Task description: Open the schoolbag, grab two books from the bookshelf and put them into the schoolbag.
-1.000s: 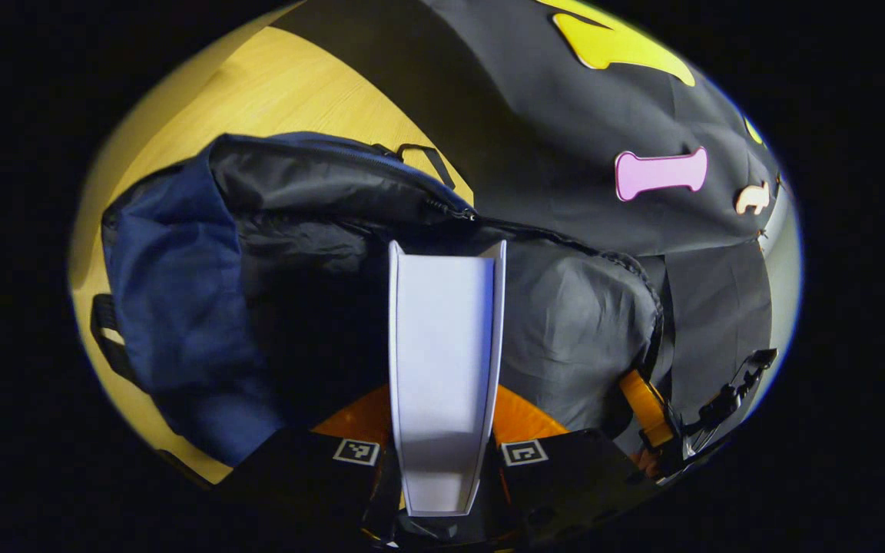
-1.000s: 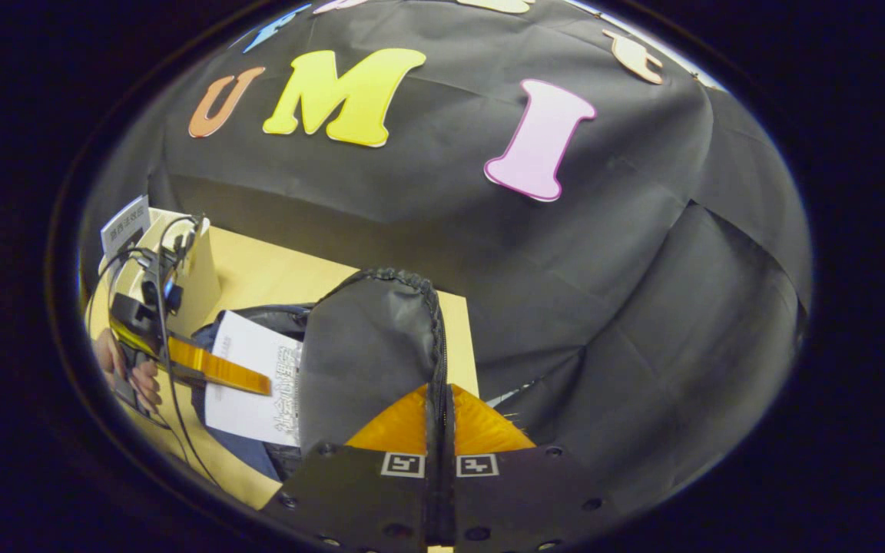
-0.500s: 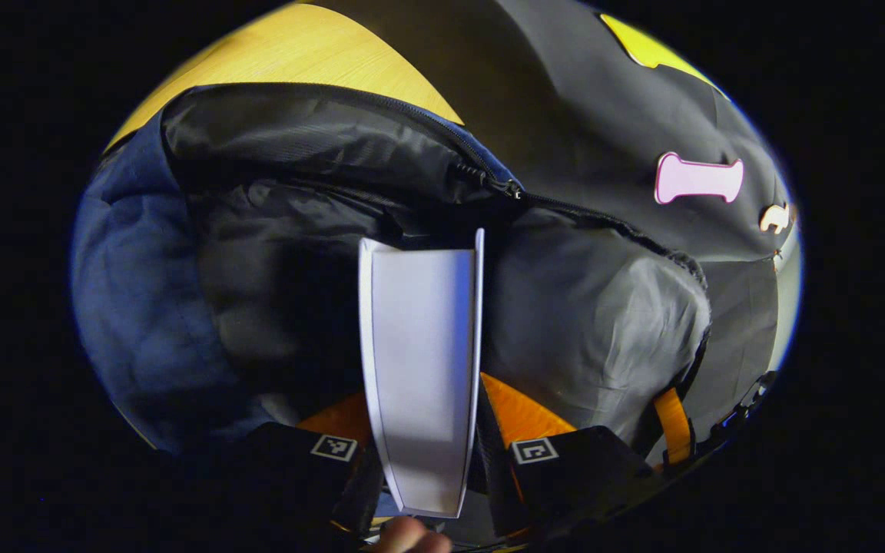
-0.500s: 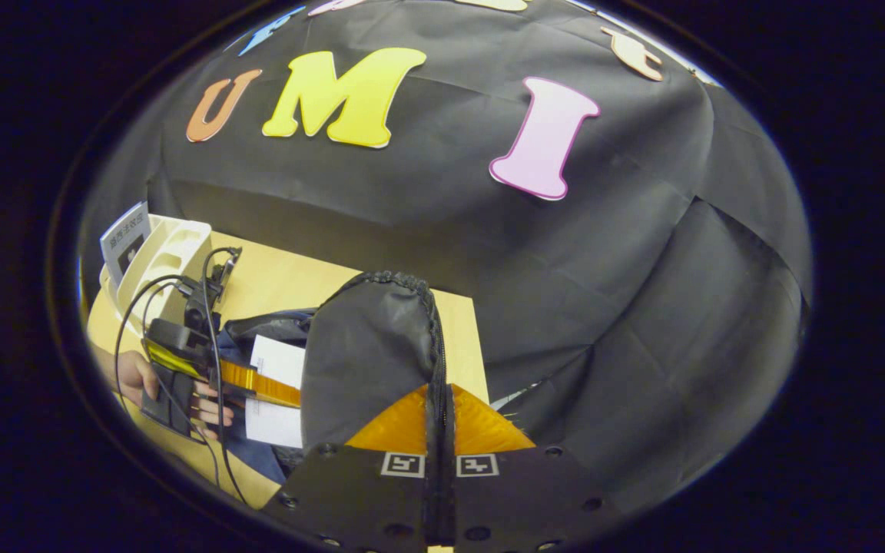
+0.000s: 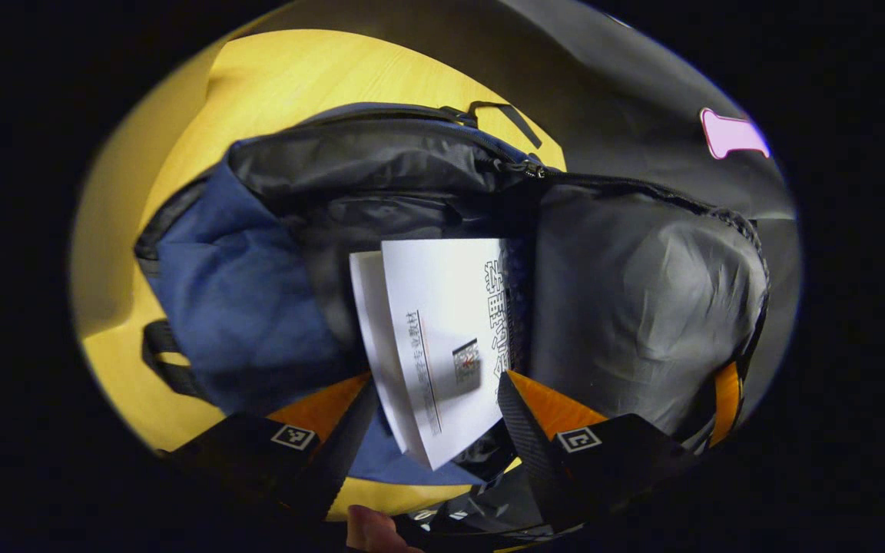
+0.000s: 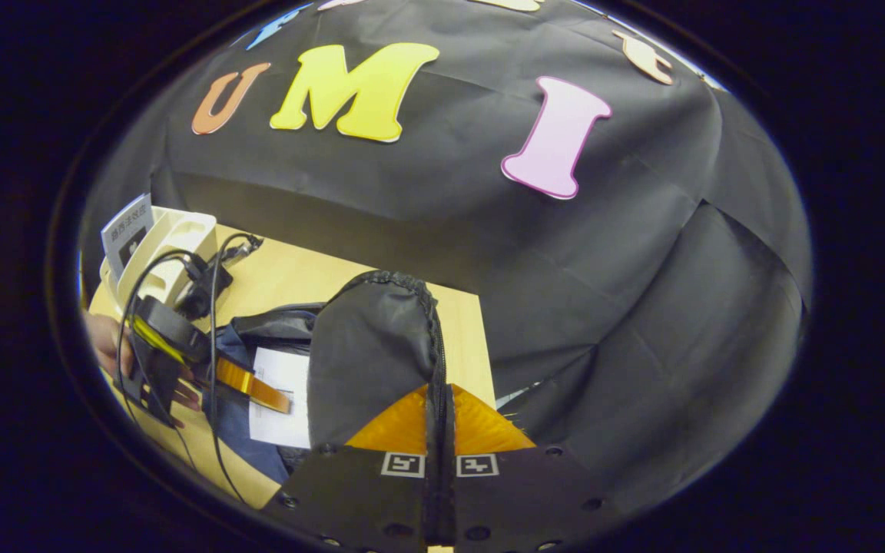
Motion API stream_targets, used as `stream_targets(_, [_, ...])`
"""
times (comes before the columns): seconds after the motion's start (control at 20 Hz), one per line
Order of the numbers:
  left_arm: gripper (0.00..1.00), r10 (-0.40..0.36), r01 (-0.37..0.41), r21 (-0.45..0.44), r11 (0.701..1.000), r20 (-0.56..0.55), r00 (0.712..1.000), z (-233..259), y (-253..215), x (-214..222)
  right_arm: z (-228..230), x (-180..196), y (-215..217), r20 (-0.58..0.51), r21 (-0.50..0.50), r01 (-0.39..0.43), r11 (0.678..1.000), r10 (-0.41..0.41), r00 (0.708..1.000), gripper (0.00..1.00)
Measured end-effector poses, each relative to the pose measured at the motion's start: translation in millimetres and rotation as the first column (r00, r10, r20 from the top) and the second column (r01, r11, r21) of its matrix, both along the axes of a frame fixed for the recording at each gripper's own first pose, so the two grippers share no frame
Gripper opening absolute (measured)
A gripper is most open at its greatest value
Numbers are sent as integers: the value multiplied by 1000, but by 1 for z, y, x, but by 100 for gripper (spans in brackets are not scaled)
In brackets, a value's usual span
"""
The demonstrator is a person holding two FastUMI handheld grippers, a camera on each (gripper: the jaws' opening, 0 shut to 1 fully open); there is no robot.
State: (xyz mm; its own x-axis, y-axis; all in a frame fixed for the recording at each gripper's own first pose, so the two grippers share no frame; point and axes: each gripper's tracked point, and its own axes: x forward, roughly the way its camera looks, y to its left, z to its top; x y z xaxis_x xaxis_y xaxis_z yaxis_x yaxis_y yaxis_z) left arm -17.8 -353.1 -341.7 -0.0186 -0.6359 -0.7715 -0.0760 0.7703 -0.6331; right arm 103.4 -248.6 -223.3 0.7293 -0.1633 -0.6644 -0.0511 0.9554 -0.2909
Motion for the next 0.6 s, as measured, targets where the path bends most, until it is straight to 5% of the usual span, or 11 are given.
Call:
stream_targets(0.2, [98, -98, 79, 146, 986, 126, 987, 38, 46, 3, 0, -1, 5, 2, -4, 6, 1000, -6, 1000, 0])
stream_targets(0.35, [98, -184, 104, 288, 952, 270, 945, 76, 88, 12, 1, -1, 12, 3, -12, 3, 1000, -3, 1000, 0])
stream_targets(0.6, [100, -183, 9, 365, 931, 444, 877, 145, 152, 25, 2, -3, 27, 6, -36, -13, 999, 13, 1000, 0])
